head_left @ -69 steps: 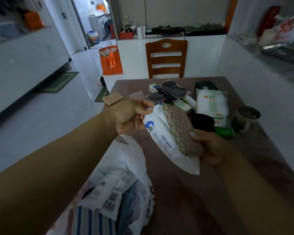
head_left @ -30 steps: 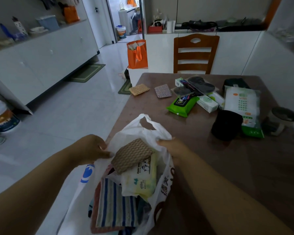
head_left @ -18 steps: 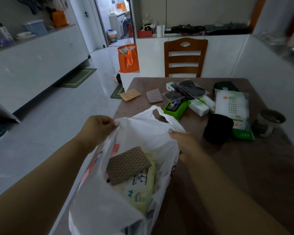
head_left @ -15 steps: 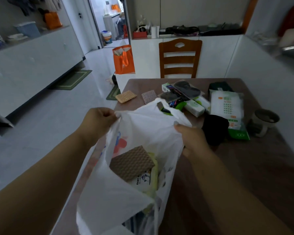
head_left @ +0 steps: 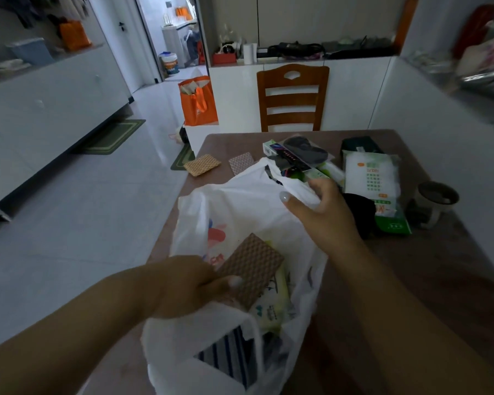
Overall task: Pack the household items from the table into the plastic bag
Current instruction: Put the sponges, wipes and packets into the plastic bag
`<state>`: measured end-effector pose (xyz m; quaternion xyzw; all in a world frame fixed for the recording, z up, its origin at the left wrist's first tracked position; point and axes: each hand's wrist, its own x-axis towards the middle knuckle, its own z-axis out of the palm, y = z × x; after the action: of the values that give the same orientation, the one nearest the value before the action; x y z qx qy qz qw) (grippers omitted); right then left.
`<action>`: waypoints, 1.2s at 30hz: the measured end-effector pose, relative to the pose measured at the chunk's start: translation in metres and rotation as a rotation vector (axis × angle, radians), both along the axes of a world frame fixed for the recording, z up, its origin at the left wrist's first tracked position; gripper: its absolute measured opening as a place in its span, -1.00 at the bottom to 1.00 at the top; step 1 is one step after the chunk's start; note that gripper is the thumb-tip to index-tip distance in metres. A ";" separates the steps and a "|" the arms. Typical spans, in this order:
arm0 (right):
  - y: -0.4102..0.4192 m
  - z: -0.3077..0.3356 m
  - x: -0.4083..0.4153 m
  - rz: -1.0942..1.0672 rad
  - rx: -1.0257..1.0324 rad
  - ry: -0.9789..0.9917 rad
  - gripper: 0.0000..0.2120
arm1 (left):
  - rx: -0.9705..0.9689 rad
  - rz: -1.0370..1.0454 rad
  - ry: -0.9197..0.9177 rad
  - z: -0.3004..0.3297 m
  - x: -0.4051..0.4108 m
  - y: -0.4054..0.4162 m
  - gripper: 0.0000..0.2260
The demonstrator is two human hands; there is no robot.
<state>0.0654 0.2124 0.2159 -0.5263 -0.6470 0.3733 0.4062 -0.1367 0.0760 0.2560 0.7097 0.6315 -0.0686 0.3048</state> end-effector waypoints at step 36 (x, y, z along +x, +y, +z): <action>0.097 0.031 -0.018 0.183 0.061 -0.017 -0.70 | 0.379 0.448 -0.484 0.094 0.007 0.196 -0.61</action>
<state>0.0469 0.3094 0.2466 -0.4556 -0.7069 0.3844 0.3807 -0.1298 0.2716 0.3505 0.5935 0.6822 0.2875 0.3158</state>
